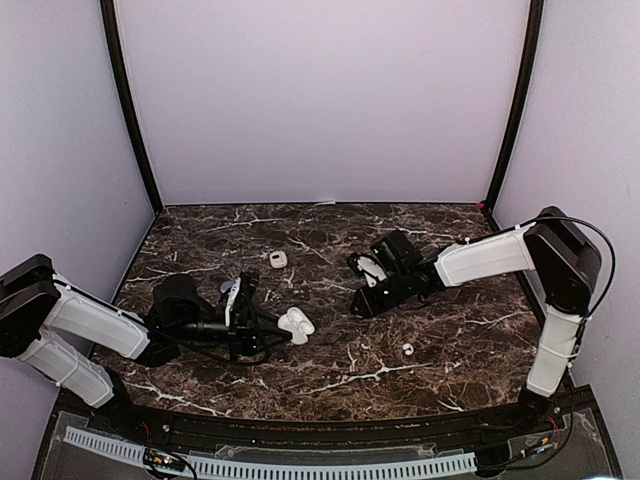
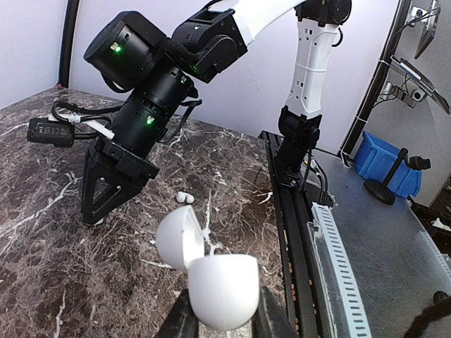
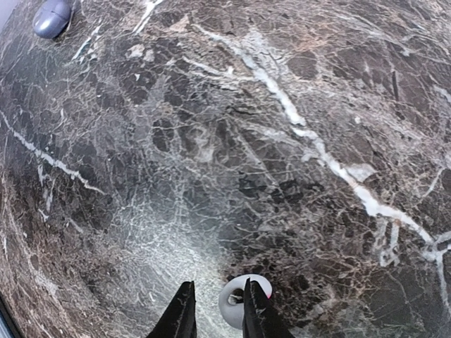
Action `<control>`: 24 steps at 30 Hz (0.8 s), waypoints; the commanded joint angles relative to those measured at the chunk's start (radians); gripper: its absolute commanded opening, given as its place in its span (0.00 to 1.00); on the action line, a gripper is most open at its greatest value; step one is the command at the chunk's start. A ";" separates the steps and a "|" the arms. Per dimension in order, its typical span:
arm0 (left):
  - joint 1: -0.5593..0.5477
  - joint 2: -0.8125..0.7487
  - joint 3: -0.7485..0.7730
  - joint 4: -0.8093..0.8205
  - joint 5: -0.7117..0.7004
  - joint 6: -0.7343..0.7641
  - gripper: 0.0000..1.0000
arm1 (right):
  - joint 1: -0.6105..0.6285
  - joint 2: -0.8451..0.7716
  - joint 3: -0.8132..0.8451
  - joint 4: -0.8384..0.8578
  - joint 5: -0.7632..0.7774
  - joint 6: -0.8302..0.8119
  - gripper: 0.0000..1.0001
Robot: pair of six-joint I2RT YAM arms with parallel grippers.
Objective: Insert the wireless bluetooth earbuds into the charging case
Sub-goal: Adjust the left earbud at the center of the board.
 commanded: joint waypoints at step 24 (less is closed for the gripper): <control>0.005 -0.023 0.028 -0.020 0.007 0.018 0.18 | -0.001 -0.049 0.016 -0.094 0.134 -0.025 0.14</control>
